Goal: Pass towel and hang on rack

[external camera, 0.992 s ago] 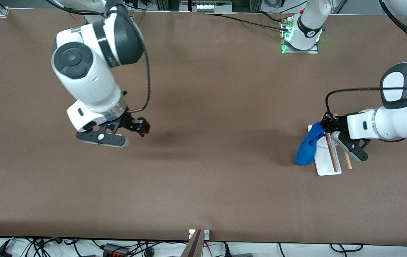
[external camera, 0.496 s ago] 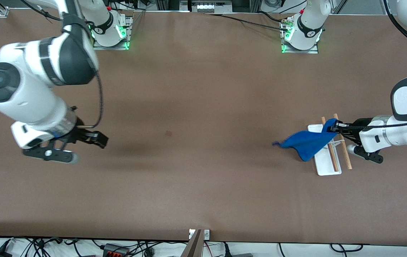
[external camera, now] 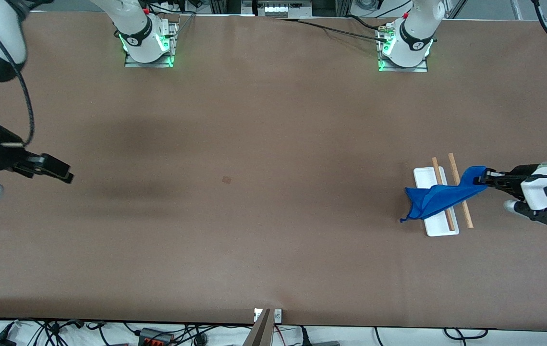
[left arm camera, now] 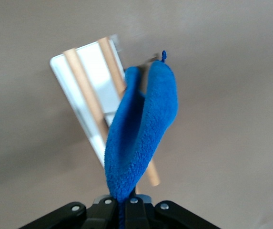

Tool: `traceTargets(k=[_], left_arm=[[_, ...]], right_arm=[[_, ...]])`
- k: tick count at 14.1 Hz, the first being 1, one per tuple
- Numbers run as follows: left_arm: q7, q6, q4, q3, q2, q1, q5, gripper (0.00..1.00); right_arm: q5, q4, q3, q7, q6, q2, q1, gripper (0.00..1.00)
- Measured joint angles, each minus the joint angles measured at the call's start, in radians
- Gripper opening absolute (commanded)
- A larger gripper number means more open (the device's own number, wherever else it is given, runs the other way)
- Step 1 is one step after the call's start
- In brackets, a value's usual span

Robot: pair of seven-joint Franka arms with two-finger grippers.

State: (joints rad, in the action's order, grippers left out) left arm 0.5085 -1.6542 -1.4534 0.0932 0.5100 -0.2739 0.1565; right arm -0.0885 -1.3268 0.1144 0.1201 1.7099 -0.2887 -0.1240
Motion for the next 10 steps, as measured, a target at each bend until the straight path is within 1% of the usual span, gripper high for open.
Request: traceTargets(k=[2, 4, 6, 8, 10], left_arm=[[0.036, 0.0, 0.0, -0.001, 0.017, -0.025, -0.009, 0.0], [0.083, -0.025, 0.0, -0.001, 0.051, -0.05, -0.011, 0.0], [0.121, -0.074, 0.001, -0.001, 0.082, -0.072, -0.011, 0.0], [0.148, -0.087, 0.001, -0.001, 0.101, -0.085, -0.011, 0.0], [0.181, -0.115, 0.001, 0.0, 0.113, -0.091, -0.011, 0.01]], right_arm=[[0.002, -0.028, -0.01, -0.106, -0.01, 0.041, 0.057, 1.0], [0.002, -0.037, -0.01, -0.176, -0.03, 0.069, 0.091, 1.0], [0.022, -0.039, -0.01, -0.191, -0.045, 0.082, 0.099, 1.0], [0.055, -0.045, -0.014, -0.192, -0.073, 0.097, 0.098, 1.0], [0.069, -0.088, -0.017, -0.192, -0.078, 0.126, 0.097, 1.0]])
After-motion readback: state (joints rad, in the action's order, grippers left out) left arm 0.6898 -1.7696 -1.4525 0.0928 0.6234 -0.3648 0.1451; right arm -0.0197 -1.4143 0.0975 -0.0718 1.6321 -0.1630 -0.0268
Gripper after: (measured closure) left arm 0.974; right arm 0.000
